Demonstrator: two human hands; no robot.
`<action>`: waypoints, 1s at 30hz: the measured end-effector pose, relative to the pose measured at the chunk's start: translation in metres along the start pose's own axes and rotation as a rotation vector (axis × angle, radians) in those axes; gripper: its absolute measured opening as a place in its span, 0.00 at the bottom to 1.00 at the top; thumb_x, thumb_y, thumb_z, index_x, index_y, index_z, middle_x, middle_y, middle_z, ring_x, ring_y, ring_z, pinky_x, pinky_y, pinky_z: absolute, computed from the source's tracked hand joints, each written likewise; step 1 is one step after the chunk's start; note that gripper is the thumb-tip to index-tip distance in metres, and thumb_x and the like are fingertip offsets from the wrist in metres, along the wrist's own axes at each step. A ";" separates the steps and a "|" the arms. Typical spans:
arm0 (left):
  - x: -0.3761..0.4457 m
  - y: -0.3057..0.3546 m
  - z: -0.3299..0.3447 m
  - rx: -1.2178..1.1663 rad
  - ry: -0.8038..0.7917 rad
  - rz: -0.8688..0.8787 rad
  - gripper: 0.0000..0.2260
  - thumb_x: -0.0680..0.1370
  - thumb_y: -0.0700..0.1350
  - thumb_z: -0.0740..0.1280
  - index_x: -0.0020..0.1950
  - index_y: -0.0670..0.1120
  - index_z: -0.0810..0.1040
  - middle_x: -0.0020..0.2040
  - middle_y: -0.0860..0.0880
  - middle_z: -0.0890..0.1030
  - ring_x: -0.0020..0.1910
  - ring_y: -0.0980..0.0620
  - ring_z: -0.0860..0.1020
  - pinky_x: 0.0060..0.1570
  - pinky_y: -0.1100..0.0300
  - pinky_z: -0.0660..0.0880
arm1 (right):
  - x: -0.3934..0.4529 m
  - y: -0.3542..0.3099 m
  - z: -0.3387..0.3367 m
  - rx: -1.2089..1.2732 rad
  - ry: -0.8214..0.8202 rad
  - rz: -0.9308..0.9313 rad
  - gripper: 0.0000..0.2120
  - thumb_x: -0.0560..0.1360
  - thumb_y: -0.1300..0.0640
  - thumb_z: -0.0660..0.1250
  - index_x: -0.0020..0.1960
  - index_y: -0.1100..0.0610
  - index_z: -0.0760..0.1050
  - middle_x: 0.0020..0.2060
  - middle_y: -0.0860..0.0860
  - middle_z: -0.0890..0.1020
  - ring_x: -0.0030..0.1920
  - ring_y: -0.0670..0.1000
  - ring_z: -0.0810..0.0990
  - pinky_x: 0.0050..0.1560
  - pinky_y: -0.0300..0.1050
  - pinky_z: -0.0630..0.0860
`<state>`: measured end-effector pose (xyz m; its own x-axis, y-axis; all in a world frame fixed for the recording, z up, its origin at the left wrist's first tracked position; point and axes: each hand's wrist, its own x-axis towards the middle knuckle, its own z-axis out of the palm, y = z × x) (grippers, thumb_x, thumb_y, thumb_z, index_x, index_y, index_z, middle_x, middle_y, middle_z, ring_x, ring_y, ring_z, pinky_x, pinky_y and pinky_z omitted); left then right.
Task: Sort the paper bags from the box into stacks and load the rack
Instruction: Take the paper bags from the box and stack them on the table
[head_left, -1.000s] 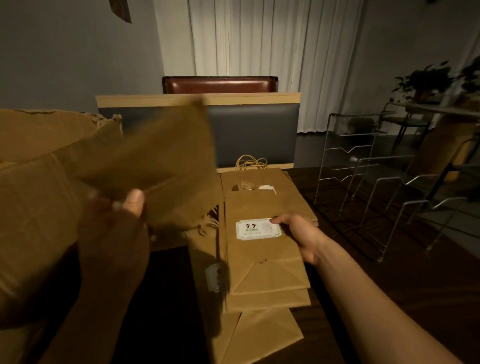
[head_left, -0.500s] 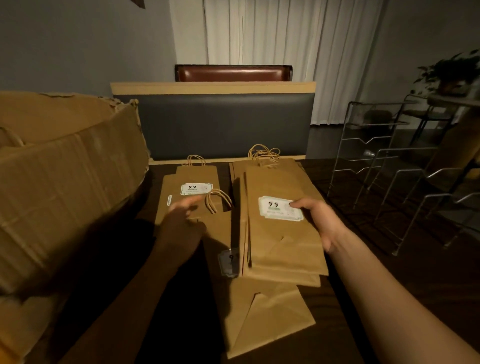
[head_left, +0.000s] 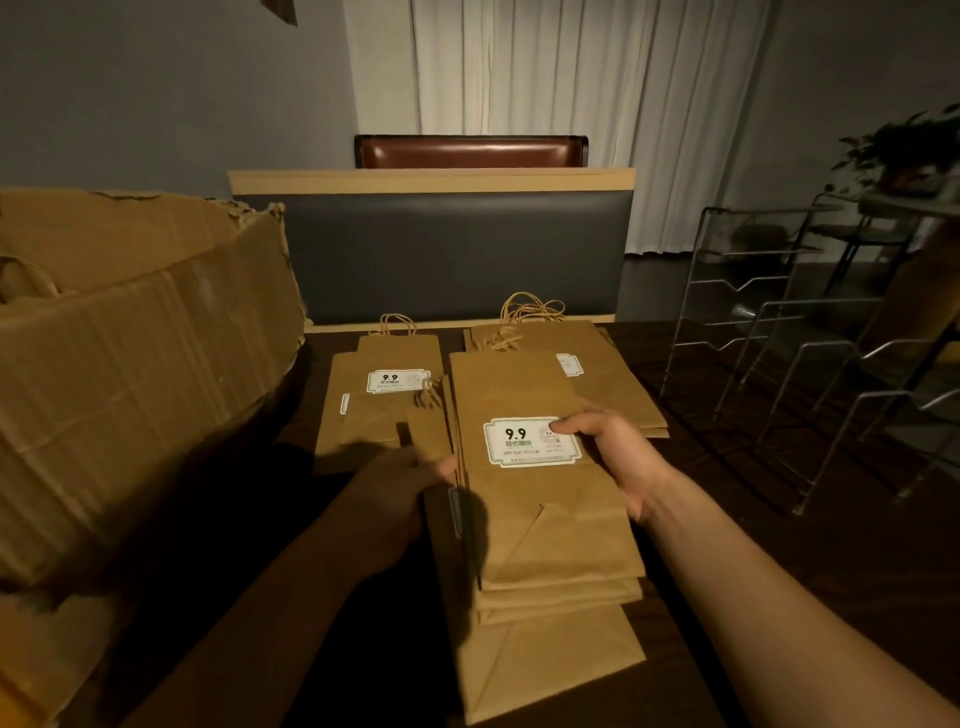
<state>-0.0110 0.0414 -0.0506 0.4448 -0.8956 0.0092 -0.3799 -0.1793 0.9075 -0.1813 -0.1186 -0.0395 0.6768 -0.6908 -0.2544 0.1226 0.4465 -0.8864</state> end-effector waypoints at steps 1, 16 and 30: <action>0.002 0.004 0.002 -0.084 0.037 -0.048 0.14 0.79 0.38 0.66 0.32 0.44 0.78 0.34 0.43 0.77 0.33 0.46 0.78 0.42 0.52 0.75 | -0.002 -0.003 0.000 0.031 0.005 -0.001 0.13 0.76 0.68 0.59 0.57 0.60 0.75 0.46 0.63 0.85 0.41 0.60 0.85 0.37 0.51 0.83; -0.005 0.018 0.016 -0.279 0.183 0.299 0.26 0.75 0.33 0.70 0.65 0.57 0.67 0.58 0.58 0.80 0.59 0.63 0.78 0.56 0.69 0.75 | -0.022 -0.005 0.029 -0.203 -0.044 -0.688 0.23 0.75 0.67 0.68 0.68 0.56 0.71 0.57 0.57 0.83 0.57 0.59 0.82 0.55 0.53 0.81; 0.003 0.001 0.011 -0.140 0.219 0.158 0.34 0.75 0.37 0.72 0.75 0.51 0.60 0.63 0.59 0.75 0.61 0.65 0.73 0.64 0.65 0.70 | -0.017 0.022 0.035 -0.471 -0.062 -0.632 0.21 0.77 0.65 0.66 0.65 0.49 0.67 0.60 0.46 0.80 0.63 0.46 0.77 0.67 0.54 0.73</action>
<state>-0.0192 0.0336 -0.0544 0.5592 -0.7961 0.2313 -0.3497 0.0265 0.9365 -0.1647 -0.0772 -0.0410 0.6221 -0.6944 0.3617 0.1866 -0.3171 -0.9298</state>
